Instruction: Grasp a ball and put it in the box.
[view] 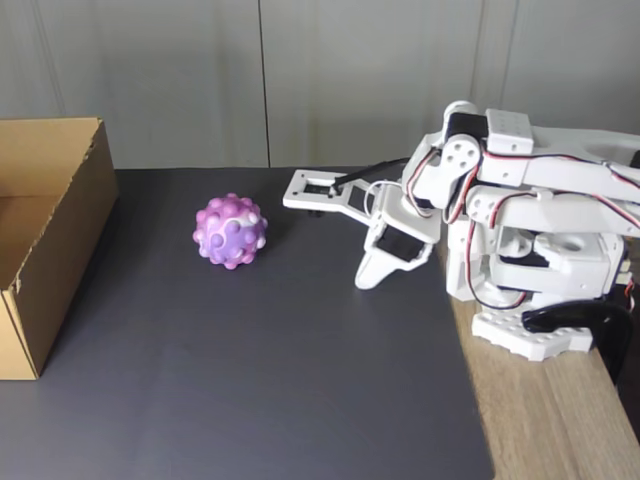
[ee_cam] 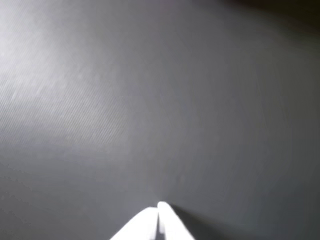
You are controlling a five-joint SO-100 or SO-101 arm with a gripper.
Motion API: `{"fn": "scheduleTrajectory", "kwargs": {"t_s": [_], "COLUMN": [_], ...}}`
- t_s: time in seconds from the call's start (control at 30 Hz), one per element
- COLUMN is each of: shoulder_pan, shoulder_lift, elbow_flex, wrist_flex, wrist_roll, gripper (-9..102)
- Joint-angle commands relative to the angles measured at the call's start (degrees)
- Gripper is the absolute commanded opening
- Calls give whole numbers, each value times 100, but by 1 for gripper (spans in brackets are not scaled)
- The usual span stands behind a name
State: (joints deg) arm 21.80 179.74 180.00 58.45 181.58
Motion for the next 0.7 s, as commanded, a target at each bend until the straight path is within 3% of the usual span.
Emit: {"fn": "scheduleTrajectory", "kwargs": {"t_s": [0.0, 0.33, 0.67], "shoulder_pan": [18, -62, 167], "shoulder_lift": [-53, -378, -2944], "elbow_flex": [-343, -1626, -3349], "wrist_flex": [-264, -211, -1749], "wrist_roll": [158, 316, 404], "gripper": [0, 0, 0]}}
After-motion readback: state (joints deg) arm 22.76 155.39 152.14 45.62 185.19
